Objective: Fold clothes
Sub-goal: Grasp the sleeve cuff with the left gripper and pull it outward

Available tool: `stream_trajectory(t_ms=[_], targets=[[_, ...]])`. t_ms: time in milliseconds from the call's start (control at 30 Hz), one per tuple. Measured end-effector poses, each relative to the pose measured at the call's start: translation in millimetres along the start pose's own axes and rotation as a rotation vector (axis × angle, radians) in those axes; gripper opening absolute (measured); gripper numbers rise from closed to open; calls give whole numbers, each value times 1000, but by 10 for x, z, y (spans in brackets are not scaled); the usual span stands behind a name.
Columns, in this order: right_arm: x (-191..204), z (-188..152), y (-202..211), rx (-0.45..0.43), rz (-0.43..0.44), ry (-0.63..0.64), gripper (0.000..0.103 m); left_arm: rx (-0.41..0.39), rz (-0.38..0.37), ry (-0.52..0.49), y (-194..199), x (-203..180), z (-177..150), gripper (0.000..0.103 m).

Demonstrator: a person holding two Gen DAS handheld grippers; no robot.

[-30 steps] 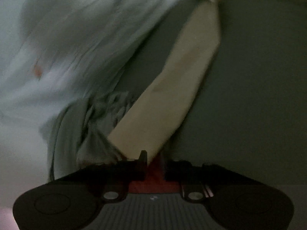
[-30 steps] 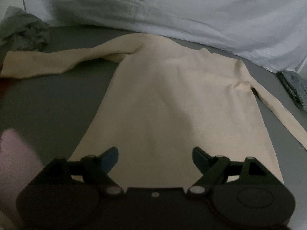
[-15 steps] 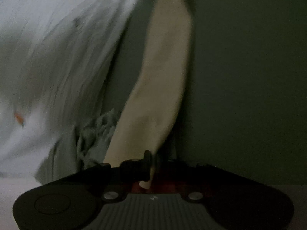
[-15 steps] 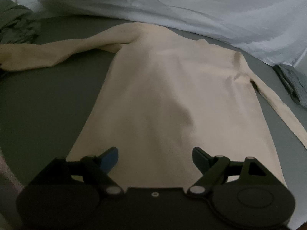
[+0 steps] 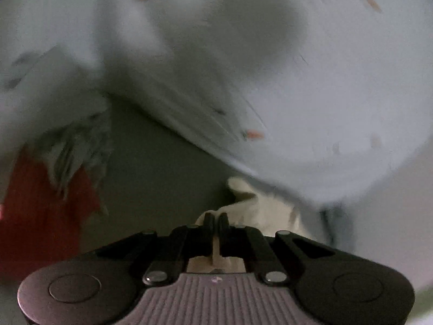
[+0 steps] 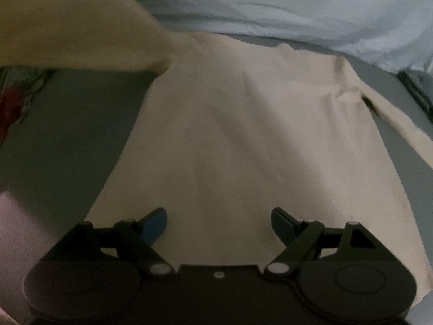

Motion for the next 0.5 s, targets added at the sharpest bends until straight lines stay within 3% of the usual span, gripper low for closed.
stream_trajectory(t_ms=[33, 300, 333, 433, 500], targets=[[-26, -5, -12, 4, 10, -12, 85, -2, 9, 87, 16, 141, -8, 4], [-138, -45, -7, 12, 37, -55, 85, 115, 465, 465, -625, 1746, -497, 5], [-137, -60, 4, 13, 34, -55, 85, 110, 502, 457, -640, 1808, -550, 5], [-134, -110, 46, 11, 23, -62, 85, 101, 456, 401, -652, 1754, -572, 23], [-148, -143, 78, 4, 15, -79, 85, 107, 416, 331, -703, 1627, -616, 48]])
Point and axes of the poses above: each gripper's, at about its wrist camera, not at the fingertips, and y roughly against the way its jaws point, x to its left, z to its top, the point moved 3 cm from there along -y, roughly the way its jaws point, and after that the axes turned 7 degrees about x, right-handed, at the moved point
